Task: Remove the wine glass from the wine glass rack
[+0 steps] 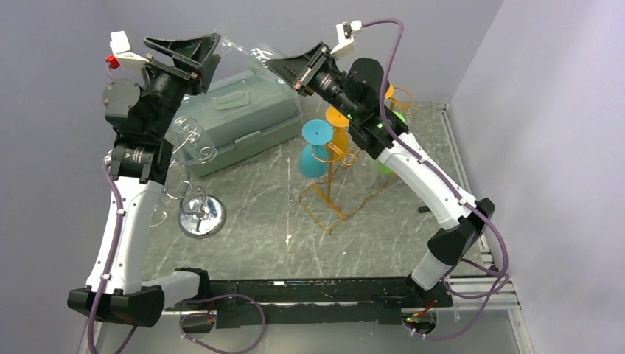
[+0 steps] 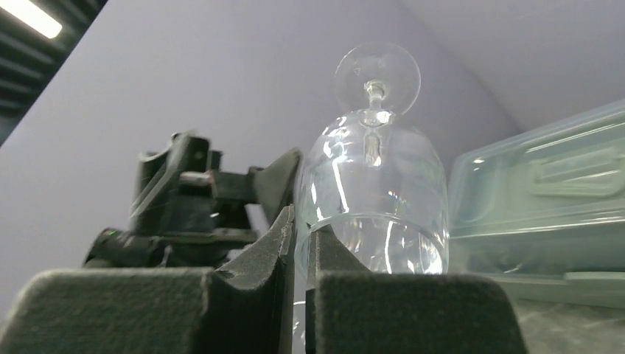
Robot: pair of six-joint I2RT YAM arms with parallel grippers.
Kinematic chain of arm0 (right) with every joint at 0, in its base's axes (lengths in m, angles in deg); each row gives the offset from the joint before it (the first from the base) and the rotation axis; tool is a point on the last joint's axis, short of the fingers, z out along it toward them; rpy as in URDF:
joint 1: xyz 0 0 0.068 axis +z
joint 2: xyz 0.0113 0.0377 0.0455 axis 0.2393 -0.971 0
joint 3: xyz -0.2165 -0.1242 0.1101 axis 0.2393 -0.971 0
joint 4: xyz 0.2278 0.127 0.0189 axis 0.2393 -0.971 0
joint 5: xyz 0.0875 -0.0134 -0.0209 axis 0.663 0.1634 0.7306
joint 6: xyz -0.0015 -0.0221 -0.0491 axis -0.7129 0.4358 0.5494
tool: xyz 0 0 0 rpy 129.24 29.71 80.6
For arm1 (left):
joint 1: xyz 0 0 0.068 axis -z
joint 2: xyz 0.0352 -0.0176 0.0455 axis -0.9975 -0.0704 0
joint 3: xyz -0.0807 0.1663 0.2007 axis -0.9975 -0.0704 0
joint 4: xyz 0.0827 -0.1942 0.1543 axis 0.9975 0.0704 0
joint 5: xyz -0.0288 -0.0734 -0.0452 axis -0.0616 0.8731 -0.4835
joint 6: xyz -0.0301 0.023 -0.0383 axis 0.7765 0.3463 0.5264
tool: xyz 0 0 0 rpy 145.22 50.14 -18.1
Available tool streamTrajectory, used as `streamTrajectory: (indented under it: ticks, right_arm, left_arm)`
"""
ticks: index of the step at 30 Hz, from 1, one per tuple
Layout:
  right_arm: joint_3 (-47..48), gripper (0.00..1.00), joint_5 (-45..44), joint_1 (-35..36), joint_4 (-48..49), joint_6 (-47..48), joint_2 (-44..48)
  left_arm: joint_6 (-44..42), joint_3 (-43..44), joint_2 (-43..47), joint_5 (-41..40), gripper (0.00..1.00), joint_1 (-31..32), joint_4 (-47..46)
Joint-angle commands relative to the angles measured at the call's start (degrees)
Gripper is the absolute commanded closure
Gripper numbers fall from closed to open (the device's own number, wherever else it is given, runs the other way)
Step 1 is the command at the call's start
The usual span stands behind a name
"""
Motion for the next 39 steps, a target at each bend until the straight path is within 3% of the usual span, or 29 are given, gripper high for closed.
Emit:
streamTrajectory:
  ticks: [1,10,15,20,29,39]
  right_arm:
    - [6.32,1.0,-4.14,-2.53,-1.43,4.55,1.67]
    - [10.25,1.0,-7.69,-10.71,-9.82,11.26,3.52]
    - [11.77,1.0,-13.48,-16.2,-15.28,18.11,5.01]
    - [11.03,1.0,-18.1,-23.49,-20.29,21.24,6.94]
    - [10.34,1.0,-22.86,-38.04,-33.94,22.54,8.1]
    - [4.95,1.0,-22.6,-47.27,-50.95,23.16,7.02]
  left_arm:
    - [-5.64,4.57,-0.08,7.28,0.02,0.07,1.48]
    - [-16.23,8.63,-1.41,16.54,0.01,0.64,9.86]
    - [-25.65,11.6,-2.76,18.24,0.01,4.59,15.67]
    - [-36.18,14.76,-4.28,13.99,0.01,12.56,23.39]
    - [-48.41,14.93,-5.39,8.42,0.01,20.92,30.2]
    - [-57.37,8.63,-3.38,1.45,0.01,29.52,33.67]
